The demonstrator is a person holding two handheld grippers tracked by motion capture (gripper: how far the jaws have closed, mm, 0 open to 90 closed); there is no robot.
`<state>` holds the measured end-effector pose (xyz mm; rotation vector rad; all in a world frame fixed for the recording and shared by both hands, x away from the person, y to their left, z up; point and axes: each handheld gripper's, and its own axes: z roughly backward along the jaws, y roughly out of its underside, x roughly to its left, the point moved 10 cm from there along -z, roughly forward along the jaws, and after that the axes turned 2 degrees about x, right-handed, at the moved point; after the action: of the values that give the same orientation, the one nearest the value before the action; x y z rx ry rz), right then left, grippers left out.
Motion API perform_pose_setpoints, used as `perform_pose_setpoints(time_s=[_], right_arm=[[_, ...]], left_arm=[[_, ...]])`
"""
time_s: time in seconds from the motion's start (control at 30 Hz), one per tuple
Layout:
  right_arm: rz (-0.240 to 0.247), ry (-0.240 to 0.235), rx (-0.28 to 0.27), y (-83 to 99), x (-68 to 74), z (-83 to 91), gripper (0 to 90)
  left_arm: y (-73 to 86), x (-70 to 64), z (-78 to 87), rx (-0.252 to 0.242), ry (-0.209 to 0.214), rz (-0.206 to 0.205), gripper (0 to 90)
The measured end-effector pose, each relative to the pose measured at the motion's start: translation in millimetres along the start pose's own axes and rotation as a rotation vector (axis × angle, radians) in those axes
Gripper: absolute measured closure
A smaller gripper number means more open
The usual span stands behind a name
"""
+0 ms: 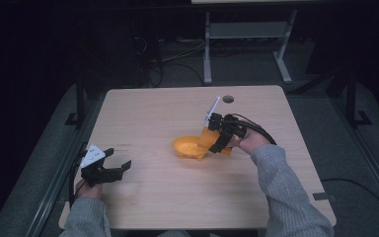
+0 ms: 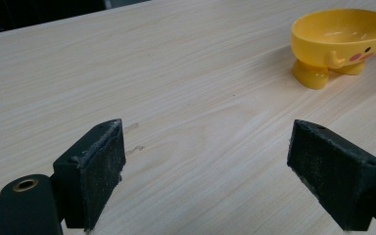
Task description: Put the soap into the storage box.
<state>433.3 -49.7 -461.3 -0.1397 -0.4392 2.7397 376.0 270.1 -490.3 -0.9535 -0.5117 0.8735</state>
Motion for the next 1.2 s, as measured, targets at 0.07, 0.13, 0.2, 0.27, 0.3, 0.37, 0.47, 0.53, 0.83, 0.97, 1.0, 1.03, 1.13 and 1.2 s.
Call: perform_pose_setpoints(time_s=[0.07, 0.13, 0.2, 0.27, 0.3, 0.37, 0.47, 0.53, 0.83, 0.97, 1.0, 1.03, 1.13, 1.2], right_arm=[[0.011, 0.002, 0.007, -4.5, -0.6, -1.1, 21.2], [0.018, -0.001, 0.006, -8.4, -0.4, -1.6, 21.3], [0.026, -0.006, -0.001, -13.5, 0.5, -2.3, 21.3], [0.035, -0.013, -0.010, -17.0, 0.8, -3.4, 21.2], [0.039, -0.012, -0.008, -18.7, 0.7, -4.4, 21.3], [0.045, -0.010, 0.004, -21.3, 0.9, -6.1, 21.3], [0.068, -0.010, -0.001, -29.9, 2.2, -7.5, 21.2], [0.081, -0.013, -0.001, -34.8, 4.5, -8.2, 21.2], [0.121, -0.021, 0.020, -51.3, 8.7, -12.0, 21.3], [0.137, -0.034, 0.009, -59.7, 10.9, -13.3, 21.2], [0.137, -0.034, 0.009, -59.7, 10.9, -13.3, 21.2], [0.140, -0.032, 0.011, -60.3, 11.0, -13.8, 21.2], [0.157, -0.032, 0.022, -63.3, 12.3, -15.5, 21.2], [0.166, -0.031, 0.028, -65.2, 12.9, -16.8, 21.2]], left_arm=[[0.0, 0.2, 0.1, 0.000, 0.000, 0.002, 13.8], [-0.1, 0.1, 0.0, -0.003, 0.001, 0.004, 13.8], [0.1, -0.2, 0.1, -0.001, 0.003, 0.003, 13.8], [-0.1, -0.5, 0.1, -0.003, 0.003, 0.003, 13.8], [0.0, -0.6, 0.1, -0.003, 0.004, 0.003, 13.8], [0.1, -0.6, 0.0, 0.000, 0.004, 0.002, 13.8], [-0.1, 0.1, 0.2, -0.004, 0.002, 0.006, 13.8], [0.0, 0.4, 0.2, -0.004, 0.002, 0.008, 13.8], [-1.8, 0.0, 0.7, -0.016, 0.002, 0.014, 13.8], [-1.7, 0.5, 0.8, -0.016, 0.003, 0.017, 13.8], [-1.7, 0.4, 0.8, -0.017, 0.002, 0.018, 13.8], [-1.7, 0.2, 0.8, -0.018, 0.004, 0.020, 13.9], [-1.5, 0.0, 0.8, -0.017, 0.005, 0.016, 13.8], [-1.3, 0.0, 0.8, -0.015, 0.005, 0.017, 13.8]])
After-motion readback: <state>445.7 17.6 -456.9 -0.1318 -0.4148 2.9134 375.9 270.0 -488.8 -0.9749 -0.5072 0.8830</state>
